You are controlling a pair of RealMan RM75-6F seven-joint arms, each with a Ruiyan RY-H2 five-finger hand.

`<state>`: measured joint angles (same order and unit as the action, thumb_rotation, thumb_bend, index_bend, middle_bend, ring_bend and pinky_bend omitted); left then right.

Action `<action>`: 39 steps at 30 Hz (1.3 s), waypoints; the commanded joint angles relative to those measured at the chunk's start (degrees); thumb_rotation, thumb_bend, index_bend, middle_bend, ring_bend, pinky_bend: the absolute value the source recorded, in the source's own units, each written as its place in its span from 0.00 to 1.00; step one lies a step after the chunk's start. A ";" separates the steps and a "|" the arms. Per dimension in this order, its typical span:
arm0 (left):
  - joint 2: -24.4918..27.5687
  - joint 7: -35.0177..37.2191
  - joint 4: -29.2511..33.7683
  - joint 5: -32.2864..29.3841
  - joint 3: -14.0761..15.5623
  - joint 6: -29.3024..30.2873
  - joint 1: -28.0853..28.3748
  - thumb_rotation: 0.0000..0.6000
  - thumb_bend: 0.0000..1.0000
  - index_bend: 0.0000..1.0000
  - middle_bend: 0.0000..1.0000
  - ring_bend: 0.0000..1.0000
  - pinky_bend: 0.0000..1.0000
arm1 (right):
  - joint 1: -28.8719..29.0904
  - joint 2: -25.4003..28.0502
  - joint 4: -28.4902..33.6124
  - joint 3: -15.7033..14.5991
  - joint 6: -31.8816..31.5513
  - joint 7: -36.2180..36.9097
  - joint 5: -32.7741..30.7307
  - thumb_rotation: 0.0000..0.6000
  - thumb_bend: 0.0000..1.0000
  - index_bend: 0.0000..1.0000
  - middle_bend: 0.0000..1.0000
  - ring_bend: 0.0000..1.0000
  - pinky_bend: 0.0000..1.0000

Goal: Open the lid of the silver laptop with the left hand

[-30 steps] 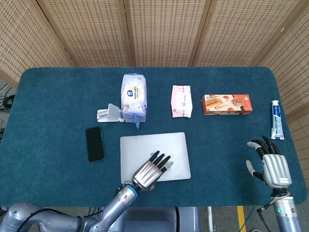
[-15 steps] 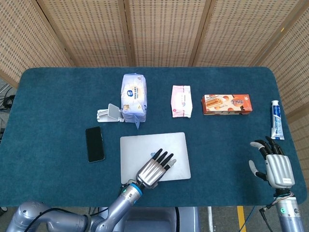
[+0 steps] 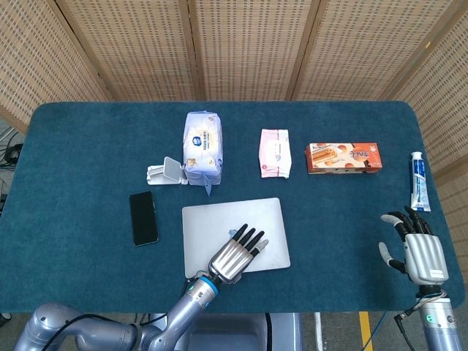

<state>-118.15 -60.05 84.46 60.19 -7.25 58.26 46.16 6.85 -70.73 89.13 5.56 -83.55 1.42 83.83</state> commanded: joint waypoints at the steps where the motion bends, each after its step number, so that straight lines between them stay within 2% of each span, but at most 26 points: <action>1: -0.07 0.09 -0.18 -0.18 0.14 -0.02 0.07 0.92 0.24 0.00 0.00 0.00 0.00 | 0.02 -0.04 -0.11 0.00 0.14 0.07 -0.14 1.00 0.41 0.28 0.24 0.09 0.17; 9: -0.23 0.52 -0.73 -0.25 0.49 0.34 0.36 0.92 0.29 0.00 0.00 0.00 0.00 | -0.07 -0.09 -0.23 0.04 0.09 0.12 -0.28 1.00 0.41 0.28 0.24 0.09 0.17; 22: 0.86 1.46 -1.43 2.72 1.13 2.13 0.89 0.92 0.44 0.00 0.00 0.00 0.00 | -0.41 -0.09 -0.30 0.14 -0.64 0.31 -0.14 1.00 0.41 0.28 0.24 0.09 0.17; 29: 1.61 1.32 -2.42 5.48 1.14 3.26 1.50 0.92 0.48 0.00 0.00 0.00 0.00 | -0.64 -0.06 -0.35 0.25 -1.19 0.49 -0.03 1.00 0.41 0.28 0.24 0.09 0.17; 39: 3.30 1.73 -3.40 7.83 -0.92 4.23 2.61 0.92 0.49 0.00 0.00 0.00 0.00 | -0.11 0.34 0.02 0.19 -1.06 0.48 1.20 1.00 0.41 0.28 0.24 0.09 0.17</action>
<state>-115.01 -58.39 81.11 67.87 -8.01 62.42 48.64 6.66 -70.45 89.09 5.78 -84.67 1.94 84.94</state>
